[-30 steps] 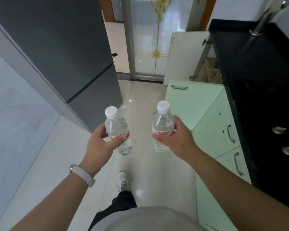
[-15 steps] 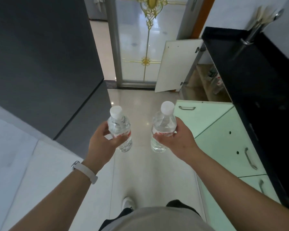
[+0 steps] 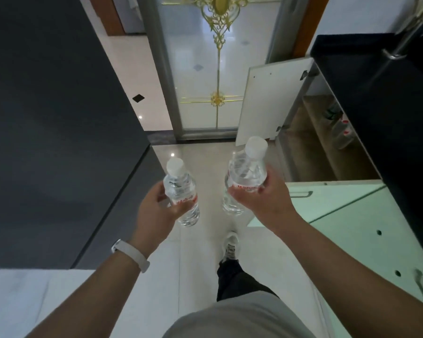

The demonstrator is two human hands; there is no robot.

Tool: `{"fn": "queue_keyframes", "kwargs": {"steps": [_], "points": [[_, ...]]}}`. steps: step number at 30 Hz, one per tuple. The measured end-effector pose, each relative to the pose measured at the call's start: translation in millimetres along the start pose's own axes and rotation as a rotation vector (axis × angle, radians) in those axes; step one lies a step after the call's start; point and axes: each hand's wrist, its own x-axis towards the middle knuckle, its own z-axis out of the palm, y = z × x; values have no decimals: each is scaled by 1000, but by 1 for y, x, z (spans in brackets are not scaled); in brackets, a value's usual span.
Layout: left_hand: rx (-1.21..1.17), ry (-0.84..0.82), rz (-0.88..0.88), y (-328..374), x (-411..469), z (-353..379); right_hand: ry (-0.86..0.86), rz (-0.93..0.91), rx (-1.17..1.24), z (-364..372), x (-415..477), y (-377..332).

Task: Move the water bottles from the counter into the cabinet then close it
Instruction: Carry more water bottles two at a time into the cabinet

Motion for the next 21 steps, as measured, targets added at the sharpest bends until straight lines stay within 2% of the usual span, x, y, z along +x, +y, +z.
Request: {"fn": "queue_keyframes", "kwargs": {"steps": [5, 9, 21], "points": [[25, 40, -51, 37, 81, 15, -18, -24, 48, -12, 96, -15], [42, 44, 12, 80, 142, 36, -44, -31, 83, -30, 166, -28], [67, -162, 154, 157, 284, 82, 160, -5, 115, -77, 271, -30]]}}
